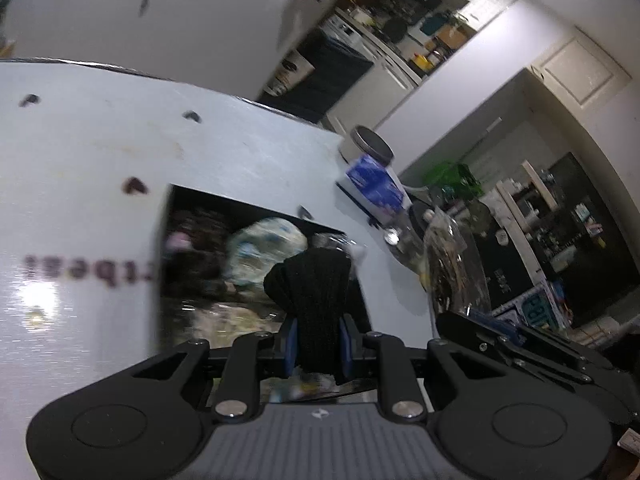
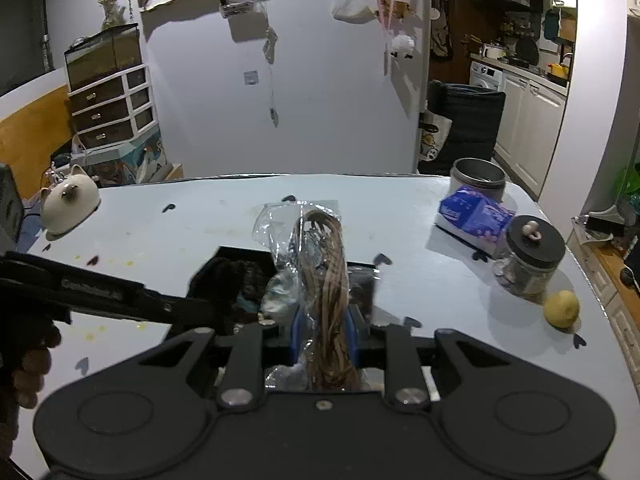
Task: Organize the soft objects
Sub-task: 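Carry the scrunchie and tan cords into the black box and open both tools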
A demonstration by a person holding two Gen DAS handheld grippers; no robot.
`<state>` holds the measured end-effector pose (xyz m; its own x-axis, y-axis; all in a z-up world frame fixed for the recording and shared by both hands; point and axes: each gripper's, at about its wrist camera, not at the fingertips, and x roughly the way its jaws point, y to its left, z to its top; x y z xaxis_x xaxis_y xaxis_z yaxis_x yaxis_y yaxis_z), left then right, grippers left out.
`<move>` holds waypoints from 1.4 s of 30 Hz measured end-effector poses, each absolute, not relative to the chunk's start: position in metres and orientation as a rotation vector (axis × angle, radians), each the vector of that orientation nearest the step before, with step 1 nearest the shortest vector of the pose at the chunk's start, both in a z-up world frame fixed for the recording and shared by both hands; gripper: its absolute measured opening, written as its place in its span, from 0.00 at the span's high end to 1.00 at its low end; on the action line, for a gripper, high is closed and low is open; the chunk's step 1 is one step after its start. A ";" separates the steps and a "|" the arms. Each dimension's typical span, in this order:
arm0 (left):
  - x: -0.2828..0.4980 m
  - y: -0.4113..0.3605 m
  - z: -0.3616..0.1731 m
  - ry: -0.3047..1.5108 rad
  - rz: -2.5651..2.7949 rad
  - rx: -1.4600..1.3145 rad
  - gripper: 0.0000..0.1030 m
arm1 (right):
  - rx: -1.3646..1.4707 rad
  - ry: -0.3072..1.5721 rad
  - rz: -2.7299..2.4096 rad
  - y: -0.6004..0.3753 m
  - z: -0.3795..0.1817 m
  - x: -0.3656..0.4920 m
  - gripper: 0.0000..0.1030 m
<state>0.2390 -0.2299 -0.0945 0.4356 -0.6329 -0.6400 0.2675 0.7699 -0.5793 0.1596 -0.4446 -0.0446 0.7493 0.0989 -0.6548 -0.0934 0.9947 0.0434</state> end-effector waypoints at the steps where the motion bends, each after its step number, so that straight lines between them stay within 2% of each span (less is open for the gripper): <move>1: 0.241 -0.237 -0.097 0.974 -0.590 -0.425 0.78 | 0.006 0.718 0.106 -0.449 -0.046 0.160 0.78; 3: 0.245 -0.250 -0.104 0.987 -0.599 -0.424 0.76 | 0.001 0.719 0.110 -0.454 -0.047 0.161 0.78; 5: 0.249 -0.261 -0.112 1.017 -0.594 -0.414 0.57 | -0.006 0.720 0.117 -0.458 -0.048 0.162 0.78; 6: 0.250 -0.266 -0.116 1.037 -0.586 -0.405 0.53 | -0.011 0.720 0.122 -0.460 -0.049 0.162 0.78; 10: 0.249 -0.267 -0.122 1.046 -0.539 -0.385 0.47 | -0.057 0.716 0.161 -0.463 -0.052 0.169 0.78; 28: 0.207 -0.178 -0.077 0.873 -0.296 -0.466 0.47 | -0.616 0.664 0.778 -0.404 -0.085 0.195 0.75; 30: 0.206 -0.178 -0.073 0.858 -0.304 -0.470 0.48 | -0.658 0.652 0.848 -0.401 -0.089 0.196 0.63; 31: 0.206 -0.179 -0.071 0.851 -0.309 -0.470 0.48 | -0.668 0.658 0.856 -0.399 -0.091 0.197 0.44; 32: 0.206 -0.180 -0.070 0.843 -0.311 -0.466 0.50 | -0.655 0.664 0.847 -0.400 -0.091 0.198 0.30; 35: 0.207 -0.187 -0.069 0.840 -0.339 -0.451 0.57 | -0.491 0.712 0.810 -0.413 -0.081 0.203 0.28; 37: 0.211 -0.193 -0.072 0.858 -0.366 -0.440 0.64 | -0.355 0.738 0.775 -0.424 -0.075 0.206 0.28; 39: 0.215 -0.202 -0.077 0.885 -0.392 -0.422 0.70 | -0.231 0.757 0.712 -0.435 -0.070 0.207 0.34; 41: 0.220 -0.211 -0.084 0.924 -0.415 -0.398 0.73 | -0.143 0.799 0.613 -0.441 -0.070 0.208 0.69; 42: 0.222 -0.216 -0.088 0.943 -0.423 -0.385 0.74 | -0.099 0.829 0.575 -0.444 -0.073 0.208 0.75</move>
<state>0.2221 -0.2159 -0.0881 0.5179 -0.5060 -0.6898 0.1781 0.8524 -0.4916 0.2080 -0.4439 -0.0733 0.5334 0.4437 -0.7202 -0.5187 0.8441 0.1358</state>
